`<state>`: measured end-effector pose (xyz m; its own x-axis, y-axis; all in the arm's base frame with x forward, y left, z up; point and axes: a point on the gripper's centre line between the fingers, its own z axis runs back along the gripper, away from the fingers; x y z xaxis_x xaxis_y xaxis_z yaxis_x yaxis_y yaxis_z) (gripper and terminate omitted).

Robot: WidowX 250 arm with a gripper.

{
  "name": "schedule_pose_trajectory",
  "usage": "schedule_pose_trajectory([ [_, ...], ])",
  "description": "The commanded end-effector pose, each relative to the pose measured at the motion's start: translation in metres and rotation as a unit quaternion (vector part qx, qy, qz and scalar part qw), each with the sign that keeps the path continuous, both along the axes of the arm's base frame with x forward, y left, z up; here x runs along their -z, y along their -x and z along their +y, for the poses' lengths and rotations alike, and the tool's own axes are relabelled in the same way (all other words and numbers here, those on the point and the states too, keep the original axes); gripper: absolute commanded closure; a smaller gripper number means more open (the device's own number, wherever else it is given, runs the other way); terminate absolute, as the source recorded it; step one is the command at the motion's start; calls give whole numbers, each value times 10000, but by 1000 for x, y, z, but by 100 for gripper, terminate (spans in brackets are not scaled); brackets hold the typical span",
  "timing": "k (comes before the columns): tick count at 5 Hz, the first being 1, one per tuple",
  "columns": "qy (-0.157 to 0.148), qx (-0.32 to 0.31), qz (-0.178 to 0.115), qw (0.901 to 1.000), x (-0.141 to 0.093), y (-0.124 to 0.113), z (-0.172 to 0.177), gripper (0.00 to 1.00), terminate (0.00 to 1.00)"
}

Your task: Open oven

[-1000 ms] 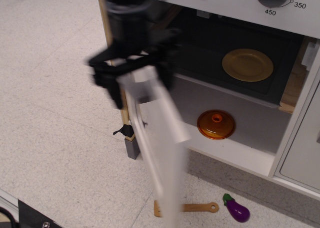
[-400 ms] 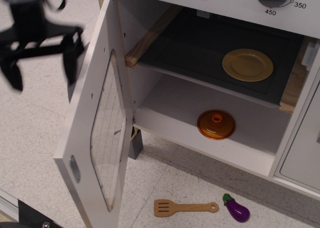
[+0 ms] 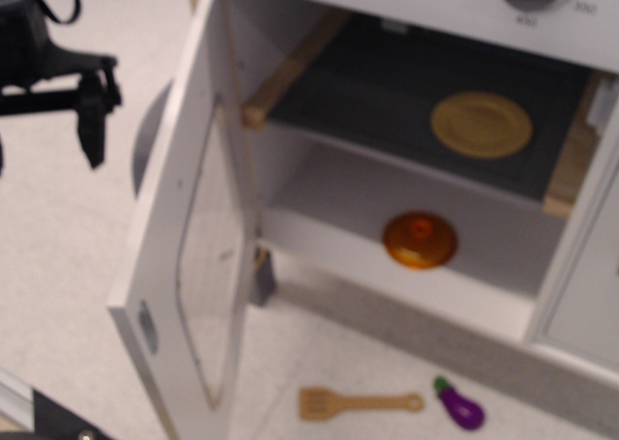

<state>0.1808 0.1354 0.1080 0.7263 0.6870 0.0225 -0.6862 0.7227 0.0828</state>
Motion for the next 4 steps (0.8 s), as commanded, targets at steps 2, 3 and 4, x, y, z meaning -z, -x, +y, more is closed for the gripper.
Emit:
schedule_pose_trajectory([
  [2, 463, 388, -679, 9959, -80, -60, -63, 0, 0],
  [3, 688, 327, -603, 9953, -53, -76, -99, 0, 0],
  [4, 690, 122, -561, 9960, -12, -84, -111, 0, 0],
])
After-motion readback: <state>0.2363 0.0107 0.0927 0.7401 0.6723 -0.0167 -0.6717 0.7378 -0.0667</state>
